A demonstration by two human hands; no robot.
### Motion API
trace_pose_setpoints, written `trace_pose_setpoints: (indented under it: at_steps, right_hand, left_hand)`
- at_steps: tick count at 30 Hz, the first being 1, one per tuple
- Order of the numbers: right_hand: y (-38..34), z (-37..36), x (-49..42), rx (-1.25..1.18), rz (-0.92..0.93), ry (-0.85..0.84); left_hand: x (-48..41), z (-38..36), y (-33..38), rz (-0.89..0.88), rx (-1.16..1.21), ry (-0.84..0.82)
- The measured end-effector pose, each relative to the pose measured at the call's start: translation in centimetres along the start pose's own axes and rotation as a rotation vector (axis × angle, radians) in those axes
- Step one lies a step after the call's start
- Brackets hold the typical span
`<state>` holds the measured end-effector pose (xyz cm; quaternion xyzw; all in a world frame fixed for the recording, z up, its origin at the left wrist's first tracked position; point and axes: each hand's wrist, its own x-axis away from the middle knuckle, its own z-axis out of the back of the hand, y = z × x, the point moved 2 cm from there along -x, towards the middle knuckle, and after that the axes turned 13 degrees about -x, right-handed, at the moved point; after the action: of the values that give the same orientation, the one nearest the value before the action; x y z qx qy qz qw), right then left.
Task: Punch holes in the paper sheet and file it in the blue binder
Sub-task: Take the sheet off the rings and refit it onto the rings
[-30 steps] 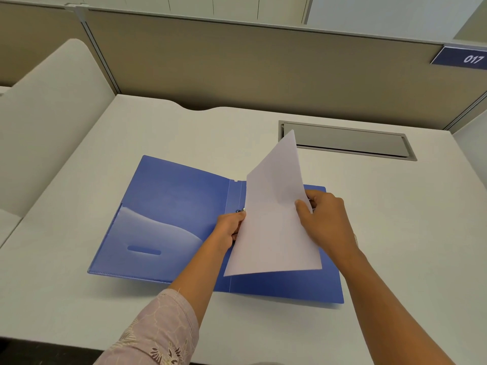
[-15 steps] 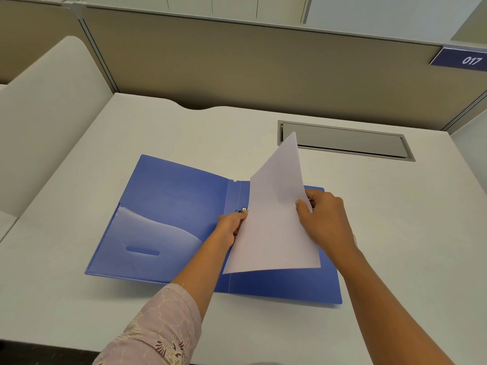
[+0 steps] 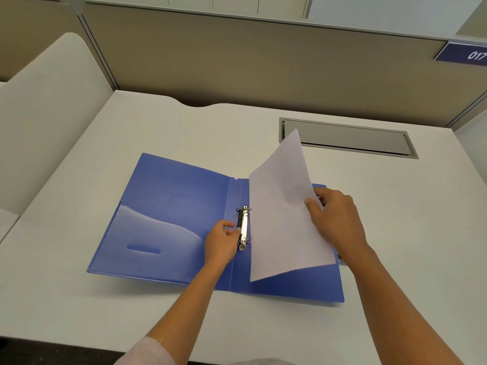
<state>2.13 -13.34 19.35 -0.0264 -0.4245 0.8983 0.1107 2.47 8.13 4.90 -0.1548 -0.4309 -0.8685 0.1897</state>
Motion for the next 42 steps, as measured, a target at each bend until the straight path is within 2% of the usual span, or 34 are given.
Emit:
trace_pose_setpoints:
  at_steps: [3, 6, 13, 16, 19, 24, 32, 42]
  right_hand:
    - [-0.1, 0.0, -0.1, 0.007, 0.008, -0.011]
    - [-0.1, -0.1, -0.3, 0.000, 0.002, -0.018]
    - [-0.2, 0.2, -0.7, -0.042, -0.022, -0.023]
    - [-0.1, 0.1, -0.8, -0.047, -0.028, -0.028]
    - [0.0, -0.1, -0.8, -0.050, -0.050, -0.036]
    - [0.0, -0.5, -0.5, -0.032, -0.053, -0.049]
    - [-0.1, -0.7, -0.3, -0.027, -0.052, -0.056]
    - [0.0, -0.6, -0.3, -0.021, -0.044, -0.069]
  left_hand:
    - [1.8, -0.5, -1.2, 0.008, -0.024, 0.021]
    - [2.3, -1.1, -2.0, 0.061, 0.057, 0.044]
    - [2.4, -2.5, -2.1, 0.222, 0.204, -0.257]
    - [2.3, -2.6, -2.0, 0.319, 0.346, -0.344]
    - [2.3, -2.6, -2.0, 0.328, 0.468, -0.342]
    - [2.1, -2.9, -2.3, 0.356, 0.521, -0.306]
    - [2.3, -3.2, -2.5, 0.419, 0.642, -0.406]
    - [2.3, -2.5, -2.0, 0.430, 0.628, -0.480]
